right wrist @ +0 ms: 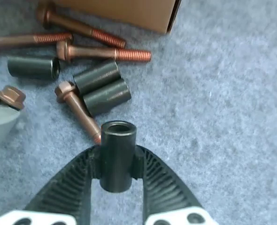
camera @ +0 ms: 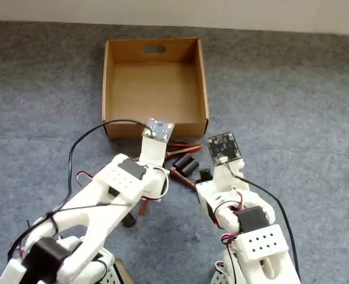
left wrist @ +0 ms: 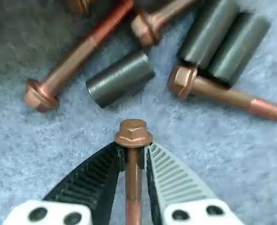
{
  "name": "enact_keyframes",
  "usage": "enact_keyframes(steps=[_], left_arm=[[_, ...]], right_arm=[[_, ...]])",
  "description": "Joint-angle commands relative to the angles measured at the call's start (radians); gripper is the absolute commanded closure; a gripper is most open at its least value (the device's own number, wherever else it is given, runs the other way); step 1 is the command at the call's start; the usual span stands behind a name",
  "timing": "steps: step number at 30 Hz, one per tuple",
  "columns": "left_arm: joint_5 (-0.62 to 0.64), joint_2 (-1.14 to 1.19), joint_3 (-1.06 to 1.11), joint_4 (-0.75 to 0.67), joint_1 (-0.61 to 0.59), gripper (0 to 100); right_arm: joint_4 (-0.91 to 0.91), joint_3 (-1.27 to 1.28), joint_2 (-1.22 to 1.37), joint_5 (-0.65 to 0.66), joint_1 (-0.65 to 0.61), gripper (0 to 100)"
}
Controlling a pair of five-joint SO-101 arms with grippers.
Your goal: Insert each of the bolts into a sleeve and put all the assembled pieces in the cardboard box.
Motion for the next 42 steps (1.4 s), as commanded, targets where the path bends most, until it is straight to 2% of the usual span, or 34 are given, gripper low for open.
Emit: enact_keyframes(steps=[1, 5, 10, 13, 16, 21, 23, 28, 32, 38, 40, 42], left_arm=[[-0.005, -0.194, -0.047, -0.014, -0.012, 99], [-0.005, -0.437, -0.044, -0.015, -0.012, 99], [-0.005, -0.69, -0.041, -0.015, -0.012, 99], [-0.005, -0.82, 0.001, -0.035, -0.012, 99], [-0.005, -0.929, 0.102, -0.161, -0.012, 99], [0.005, -1.078, 0.351, -0.522, -0.004, 99], [0.055, -1.119, 0.386, -0.572, -0.012, 99], [0.227, -1.187, 0.387, -0.582, -0.021, 99], [0.316, -1.19, 0.395, -0.634, -0.021, 99], [0.322, -1.19, 0.387, -0.732, -0.004, 99], [0.321, -1.19, 0.387, -0.74, 0.031, 99], [0.261, -1.188, 0.384, -0.741, 0.088, 99]], right_arm=[[-0.002, -0.147, -0.018, 0.006, -0.007, 99.2], [-0.064, -0.199, -0.016, 0.006, -0.01, 99.2], [-0.206, -0.145, -0.016, -0.002, -0.01, 99.2], [-0.234, -0.13, -0.018, -0.104, -0.005, 99.2], [-0.234, -0.13, -0.021, -0.147, -0.005, 99.2], [-0.234, -0.054, -0.2, -0.147, -0.005, 99.2], [-0.236, 0.012, -0.332, -0.146, -0.004, 99.2], [-0.266, 0.185, -0.624, -0.072, 0.027, 99.2], [-0.372, 0.263, -0.616, -0.041, 0.031, 99.2], [-0.473, 0.317, -0.605, -0.041, 0.031, 99.2], [-0.478, 0.323, -0.605, -0.041, 0.031, 99.2], [-0.478, 0.325, -0.605, -0.041, 0.031, 99.2]])
